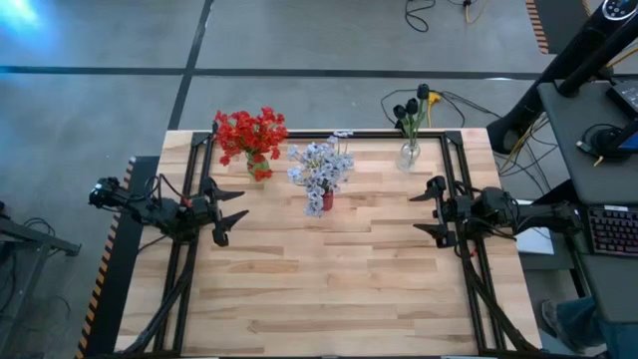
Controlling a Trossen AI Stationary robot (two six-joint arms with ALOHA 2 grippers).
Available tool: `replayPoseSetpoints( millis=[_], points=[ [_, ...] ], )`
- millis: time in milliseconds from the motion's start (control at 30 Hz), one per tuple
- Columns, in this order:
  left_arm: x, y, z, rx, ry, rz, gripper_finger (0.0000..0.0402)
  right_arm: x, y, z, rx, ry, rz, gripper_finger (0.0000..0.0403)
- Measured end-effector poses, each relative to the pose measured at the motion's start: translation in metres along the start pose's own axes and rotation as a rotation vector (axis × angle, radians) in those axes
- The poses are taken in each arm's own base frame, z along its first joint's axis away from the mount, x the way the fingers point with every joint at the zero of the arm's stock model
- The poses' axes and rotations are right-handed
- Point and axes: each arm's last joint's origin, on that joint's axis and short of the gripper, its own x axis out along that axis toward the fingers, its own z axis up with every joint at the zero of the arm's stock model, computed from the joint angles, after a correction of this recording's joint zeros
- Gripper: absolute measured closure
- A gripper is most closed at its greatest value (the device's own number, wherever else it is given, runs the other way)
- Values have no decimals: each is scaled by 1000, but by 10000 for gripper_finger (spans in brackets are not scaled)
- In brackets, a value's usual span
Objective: Sort flowers into vase by color
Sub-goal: Return to Home Position
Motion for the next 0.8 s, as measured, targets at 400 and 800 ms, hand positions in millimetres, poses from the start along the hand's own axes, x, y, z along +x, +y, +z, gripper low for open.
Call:
replayPoseSetpoints(
  millis=[400, 800],
  points=[
    [0, 0, 0, 0, 0, 0, 166, 0, 0, 0, 0, 0, 0, 87],
    [0, 0, 0, 0, 0, 0, 166, 0, 0, 0, 0, 0, 0, 87]
  ],
)
